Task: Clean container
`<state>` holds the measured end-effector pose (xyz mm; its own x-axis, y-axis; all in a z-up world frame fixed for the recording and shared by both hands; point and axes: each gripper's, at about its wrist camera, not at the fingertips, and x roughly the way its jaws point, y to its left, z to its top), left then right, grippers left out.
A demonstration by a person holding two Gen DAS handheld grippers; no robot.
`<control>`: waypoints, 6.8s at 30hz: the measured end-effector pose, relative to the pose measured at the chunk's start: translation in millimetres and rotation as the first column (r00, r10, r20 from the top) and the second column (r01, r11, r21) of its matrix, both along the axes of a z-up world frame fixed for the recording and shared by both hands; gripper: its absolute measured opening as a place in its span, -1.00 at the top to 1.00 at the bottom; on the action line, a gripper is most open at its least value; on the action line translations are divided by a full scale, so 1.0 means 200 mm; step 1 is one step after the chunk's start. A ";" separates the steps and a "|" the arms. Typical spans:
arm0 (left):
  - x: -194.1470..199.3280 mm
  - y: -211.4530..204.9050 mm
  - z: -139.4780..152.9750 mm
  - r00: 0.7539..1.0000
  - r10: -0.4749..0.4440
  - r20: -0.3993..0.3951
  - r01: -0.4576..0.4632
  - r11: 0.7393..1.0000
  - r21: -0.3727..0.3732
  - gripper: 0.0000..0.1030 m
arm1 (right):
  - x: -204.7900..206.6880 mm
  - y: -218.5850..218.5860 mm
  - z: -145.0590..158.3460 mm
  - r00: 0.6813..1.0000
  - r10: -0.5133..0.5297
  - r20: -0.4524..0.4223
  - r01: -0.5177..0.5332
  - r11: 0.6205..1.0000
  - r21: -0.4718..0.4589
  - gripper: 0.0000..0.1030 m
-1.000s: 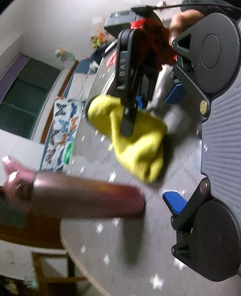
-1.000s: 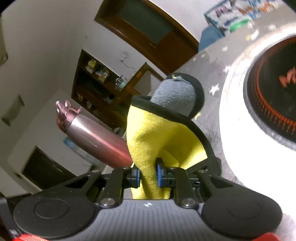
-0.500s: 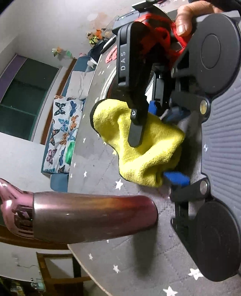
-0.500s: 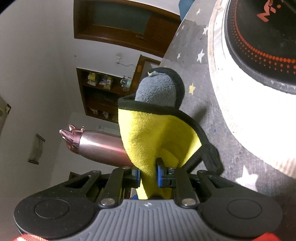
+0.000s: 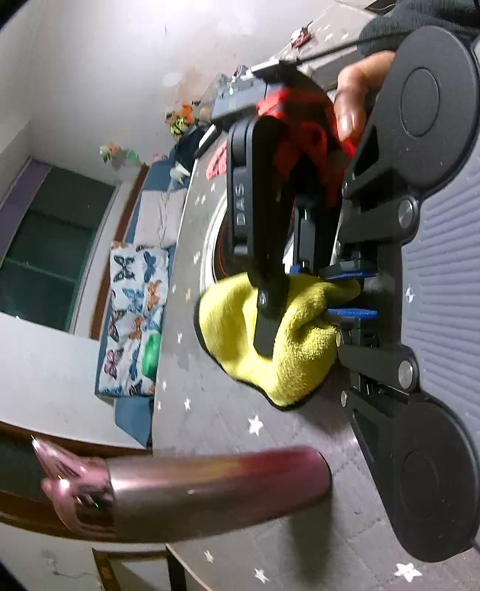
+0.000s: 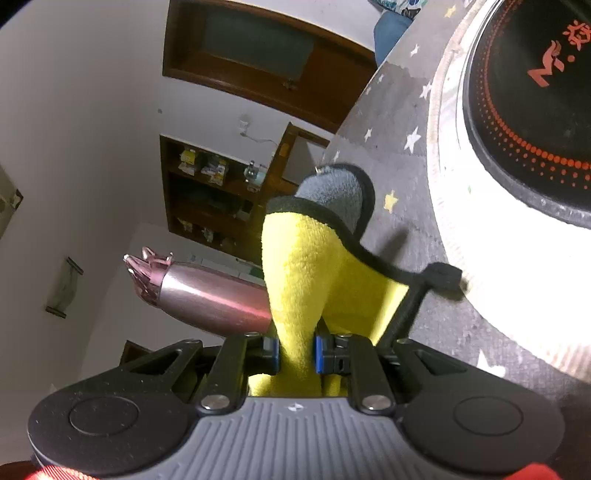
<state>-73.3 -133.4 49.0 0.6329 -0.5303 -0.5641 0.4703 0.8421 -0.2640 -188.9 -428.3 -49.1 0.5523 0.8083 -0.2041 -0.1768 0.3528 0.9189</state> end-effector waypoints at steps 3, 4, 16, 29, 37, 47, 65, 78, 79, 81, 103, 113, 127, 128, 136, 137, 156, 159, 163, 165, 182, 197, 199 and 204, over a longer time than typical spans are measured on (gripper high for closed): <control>-0.02 -0.03 0.01 0.999 -0.049 0.009 0.049 0.999 -0.022 0.74 | -0.01 -0.01 0.02 1.000 -0.019 0.000 0.019 1.000 0.009 0.69; -0.03 -0.04 0.02 0.998 -0.065 0.012 0.065 0.997 -0.030 0.75 | -0.01 -0.01 0.02 1.000 -0.020 -0.003 0.020 1.000 0.010 0.69; -0.05 -0.06 0.06 0.996 -0.051 0.077 0.047 0.997 0.060 0.84 | -0.02 0.01 0.02 1.000 -0.006 -0.026 0.006 1.000 -0.005 0.69; 0.02 -0.18 -0.02 0.990 -0.009 0.138 -0.028 0.964 0.266 -0.34 | 0.03 0.08 0.02 0.995 0.031 -0.092 -0.028 0.999 0.037 0.68; 0.04 -0.18 -0.06 0.990 -0.022 0.138 -0.019 0.956 0.291 0.68 | 0.04 0.06 0.03 0.996 0.031 -0.086 -0.032 1.000 0.000 0.68; -0.06 -0.20 -0.06 0.977 -0.119 0.178 0.066 0.959 0.276 0.76 | 0.05 0.07 0.06 0.997 0.034 -0.070 -0.038 0.998 -0.056 0.67; -0.04 0.11 -0.02 0.984 0.067 0.162 -0.097 0.978 0.183 -1.00 | 0.05 -0.02 0.01 0.996 0.034 -0.088 -0.023 0.992 0.124 0.67; 0.08 0.46 -0.04 0.927 0.362 0.103 -0.376 0.895 0.241 -1.00 | 0.11 0.01 0.03 0.996 -0.033 -0.080 0.037 0.998 0.058 0.68; 0.09 0.47 -0.05 0.922 0.373 0.104 -0.388 0.887 0.250 -1.00 | 0.11 0.00 0.02 0.996 -0.038 -0.080 0.043 0.998 0.055 0.68; 0.12 0.50 -0.06 0.912 0.395 0.108 -0.410 0.872 0.269 -1.00 | 0.11 -0.02 0.01 0.996 -0.051 -0.078 0.054 0.998 0.040 0.68; 0.38 0.76 -0.19 0.829 0.559 0.025 -0.554 0.812 0.187 -1.00 | 0.18 0.02 0.02 0.990 -0.125 -0.073 0.120 0.991 -0.063 0.68; 0.41 0.72 -0.23 0.822 0.564 0.073 -0.562 0.784 0.262 -1.00 | 0.18 0.02 0.01 0.988 -0.139 -0.071 0.134 0.988 -0.075 0.68; 0.40 0.73 -0.25 0.823 0.562 0.076 -0.560 0.784 0.266 -1.00 | 0.21 0.02 0.01 0.986 -0.155 -0.069 0.148 0.984 -0.097 0.68; 0.40 0.73 -0.25 0.823 0.562 0.076 -0.560 0.784 0.266 -1.00 | 0.21 0.02 0.01 0.986 -0.155 -0.069 0.148 0.984 -0.097 0.68; 0.41 0.73 -0.25 0.823 0.562 0.077 -0.560 0.784 0.267 -1.00 | 0.20 0.01 0.01 0.985 -0.159 -0.067 0.153 0.984 -0.095 0.68; 0.41 0.73 -0.25 0.823 0.562 0.077 -0.560 0.784 0.267 -1.00 | 0.20 0.01 0.01 0.985 -0.160 -0.067 0.153 0.984 -0.095 0.68; 0.40 0.73 -0.25 0.823 0.563 0.076 -0.560 0.784 0.266 -1.00 | 0.20 0.01 0.01 0.985 -0.162 -0.064 0.155 0.983 -0.103 0.68; 0.40 0.73 -0.25 0.823 0.563 0.076 -0.561 0.784 0.266 -1.00 | 0.20 0.00 0.01 0.985 -0.161 -0.065 0.154 0.983 -0.103 0.68; 0.40 0.73 -0.25 0.823 0.563 0.076 -0.561 0.784 0.266 -1.00 | 0.20 0.00 0.00 0.985 -0.163 -0.063 0.156 0.982 -0.105 0.68; 0.40 0.73 -0.25 0.823 0.563 0.076 -0.561 0.784 0.266 -1.00 | 0.20 0.01 0.00 0.985 -0.162 -0.062 0.155 0.982 -0.105 0.67; 0.40 0.73 -0.25 0.823 0.563 0.076 -0.561 0.784 0.266 -1.00 | 0.20 0.02 0.01 0.984 -0.162 -0.067 0.155 0.983 -0.100 0.68; 0.40 0.73 -0.25 0.823 0.563 0.075 -0.561 0.784 0.266 -1.00 | 0.21 0.02 0.01 0.986 -0.154 -0.071 0.147 0.985 -0.093 0.68; 0.40 0.73 -0.25 0.823 0.563 0.076 -0.561 0.784 0.266 -1.00 | 0.21 0.02 0.01 0.986 -0.153 -0.071 0.147 0.985 -0.091 0.68; 0.40 0.73 -0.25 0.823 0.563 0.076 -0.561 0.784 0.266 -1.00 | 0.21 0.02 0.01 0.986 -0.151 -0.071 0.144 0.986 -0.088 0.68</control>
<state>6.2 12.4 -0.8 0.7672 0.0880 -0.6353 -0.1088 0.9940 0.0063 -146.9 -424.2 -47.7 0.6443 0.6976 -0.3133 -0.0468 0.4449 0.8943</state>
